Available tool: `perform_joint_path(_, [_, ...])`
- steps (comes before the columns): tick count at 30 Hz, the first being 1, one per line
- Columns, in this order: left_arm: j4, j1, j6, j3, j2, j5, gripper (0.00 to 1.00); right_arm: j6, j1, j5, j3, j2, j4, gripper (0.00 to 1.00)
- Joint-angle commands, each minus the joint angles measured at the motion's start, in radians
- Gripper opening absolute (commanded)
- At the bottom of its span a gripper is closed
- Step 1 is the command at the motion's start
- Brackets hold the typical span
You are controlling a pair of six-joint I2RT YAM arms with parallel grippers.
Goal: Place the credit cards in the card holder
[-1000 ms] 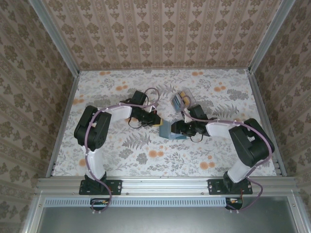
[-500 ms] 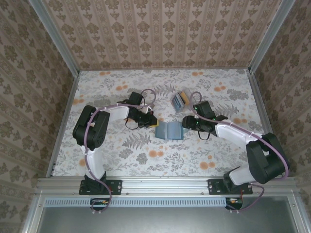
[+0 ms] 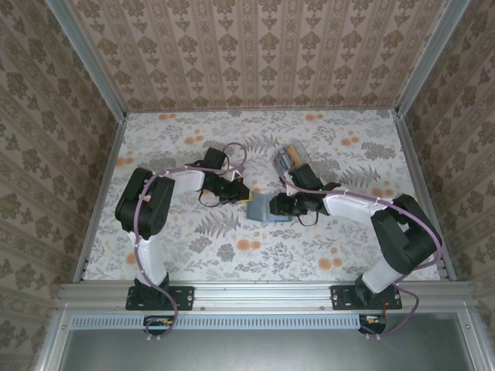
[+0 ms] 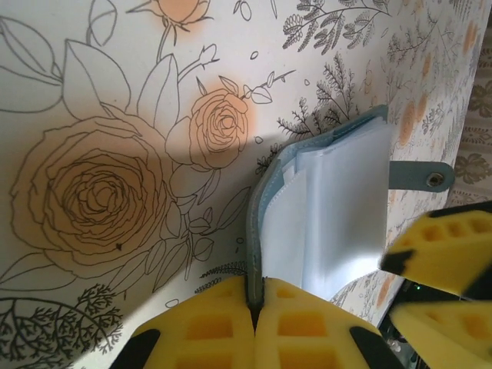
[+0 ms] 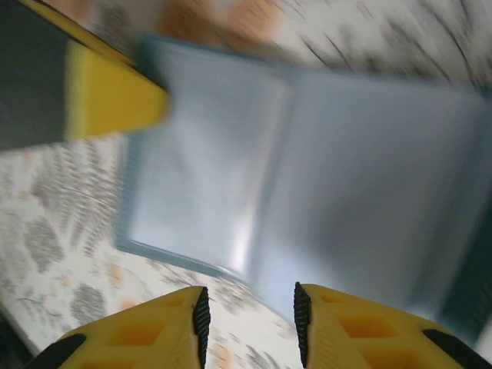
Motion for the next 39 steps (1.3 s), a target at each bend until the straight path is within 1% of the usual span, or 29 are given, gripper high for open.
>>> perform_joint_path(1, [0.030, 0.010, -0.015, -0.022, -0.017, 0.012, 0.00, 0.032, -0.039, 0.028, -0.048, 0.030, -0.003, 0.38])
perform_joint_path(4, [0.042, 0.010, -0.017, -0.019, -0.010, 0.030, 0.00, 0.044, -0.069, 0.014, -0.060, 0.045, 0.003, 0.38])
perform_joint_path(7, [0.037, 0.011, -0.012, -0.021, -0.012, 0.028, 0.00, 0.043, -0.072, 0.017, -0.036, -0.008, 0.020, 0.41])
perform_joint_path(10, [0.045, 0.010, -0.019, -0.023, -0.016, 0.026, 0.00, 0.044, -0.086, 0.100, 0.041, -0.046, -0.036, 0.42])
perform_joint_path(12, [0.045, 0.011, -0.019, -0.017, -0.015, 0.034, 0.00, 0.014, -0.114, 0.141, 0.096, -0.040, -0.041, 0.45])
perform_joint_path(13, [0.046, 0.011, -0.018, -0.015, -0.015, 0.034, 0.00, -0.015, -0.130, 0.141, 0.124, -0.027, -0.045, 0.46])
perform_joint_path(16, [0.066, 0.012, -0.038, -0.018, -0.016, 0.037, 0.01, -0.122, -0.195, 0.063, 0.250, 0.039, -0.097, 0.48])
perform_joint_path(18, [0.080, 0.012, -0.055, -0.016, -0.016, 0.051, 0.01, -0.207, -0.217, 0.102, 0.368, 0.099, -0.183, 0.51])
perform_joint_path(21, [0.090, 0.012, -0.056, -0.027, -0.037, 0.045, 0.01, -0.333, -0.226, 0.147, 0.545, 0.196, -0.312, 0.50])
perform_joint_path(23, [0.095, 0.012, -0.054, -0.033, -0.049, 0.036, 0.01, -0.372, -0.234, 0.154, 0.651, 0.258, -0.372, 0.50])
perform_joint_path(26, [0.093, 0.012, -0.055, -0.026, -0.051, 0.046, 0.01, -0.386, -0.247, 0.184, 0.769, 0.338, -0.452, 0.50])
perform_joint_path(30, [0.094, 0.012, -0.058, -0.031, -0.061, 0.043, 0.01, -0.373, -0.257, 0.163, 0.835, 0.388, -0.497, 0.45])
perform_joint_path(34, [0.097, 0.012, -0.061, -0.031, -0.069, 0.051, 0.02, -0.367, -0.258, 0.145, 0.834, 0.415, -0.516, 0.44])
perform_joint_path(36, [0.084, 0.012, -0.054, -0.027, -0.070, 0.046, 0.02, -0.364, -0.257, 0.160, 0.820, 0.421, -0.523, 0.44])
perform_joint_path(39, [0.071, 0.013, -0.046, -0.016, -0.063, 0.067, 0.02, -0.372, -0.257, 0.168, 0.801, 0.428, -0.510, 0.41])
